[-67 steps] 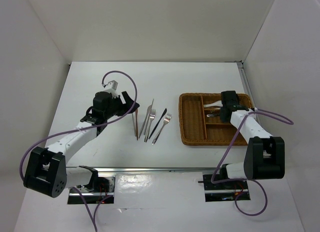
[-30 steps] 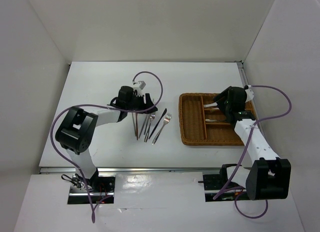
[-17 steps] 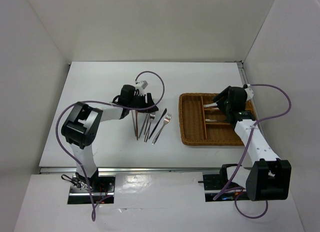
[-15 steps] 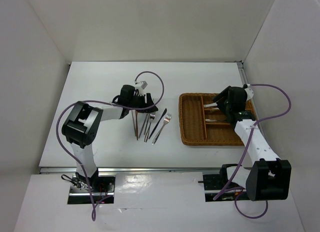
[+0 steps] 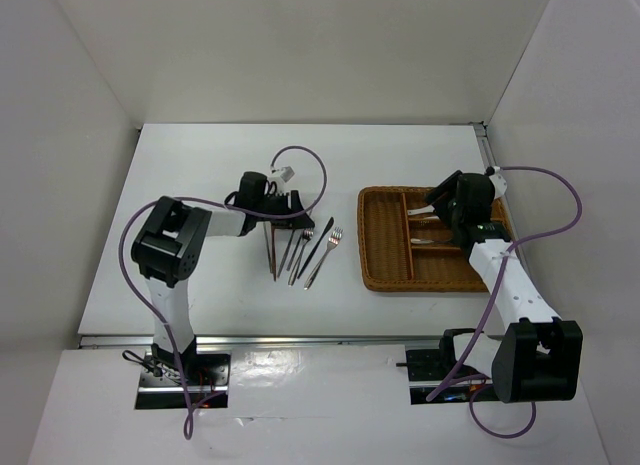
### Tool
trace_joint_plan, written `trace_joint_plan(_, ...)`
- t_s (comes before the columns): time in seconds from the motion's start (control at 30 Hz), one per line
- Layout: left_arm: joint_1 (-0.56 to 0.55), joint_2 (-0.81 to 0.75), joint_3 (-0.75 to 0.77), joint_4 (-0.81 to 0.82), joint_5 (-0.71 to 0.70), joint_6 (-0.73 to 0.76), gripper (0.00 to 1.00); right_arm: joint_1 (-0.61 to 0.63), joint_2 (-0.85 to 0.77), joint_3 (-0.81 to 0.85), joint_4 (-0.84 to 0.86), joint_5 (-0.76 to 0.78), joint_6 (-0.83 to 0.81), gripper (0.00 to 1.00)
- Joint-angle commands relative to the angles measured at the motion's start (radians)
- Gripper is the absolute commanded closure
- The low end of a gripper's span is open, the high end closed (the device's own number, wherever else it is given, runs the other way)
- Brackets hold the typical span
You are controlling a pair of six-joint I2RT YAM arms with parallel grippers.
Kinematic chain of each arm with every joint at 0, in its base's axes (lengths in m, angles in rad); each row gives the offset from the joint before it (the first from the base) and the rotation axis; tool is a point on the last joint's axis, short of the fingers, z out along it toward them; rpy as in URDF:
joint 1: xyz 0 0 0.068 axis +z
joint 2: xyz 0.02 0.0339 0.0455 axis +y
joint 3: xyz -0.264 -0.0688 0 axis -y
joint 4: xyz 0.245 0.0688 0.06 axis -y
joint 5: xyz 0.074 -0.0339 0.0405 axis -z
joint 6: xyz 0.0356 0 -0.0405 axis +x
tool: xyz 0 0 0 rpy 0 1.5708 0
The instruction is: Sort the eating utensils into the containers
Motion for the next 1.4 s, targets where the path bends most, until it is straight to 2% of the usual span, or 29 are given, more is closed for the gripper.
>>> trace_joint_plan(0.0, -0.002, 0.022, 0.033, 0.055, 0.066, 0.034, 0.38, -0.001, -0.008, -0.006, 0.047, -0.002, -0.015, 0.31)
trace_joint_plan(0.13, -0.002, 0.031, 0.033, 0.055, 0.066, 0.034, 0.41, -0.001, -0.008, -0.006, 0.047, -0.002, -0.015, 0.31)
trace_joint_plan(0.3, -0.002, 0.042, 0.042, 0.055, 0.066, 0.034, 0.51, -0.001, -0.008, -0.015, 0.056, -0.002, -0.015, 0.31)
trace_joint_plan(1.37, -0.002, 0.01, 0.024, 0.103, 0.115, 0.063, 0.51, -0.001, 0.011, -0.024, 0.066, -0.011, -0.015, 0.3)
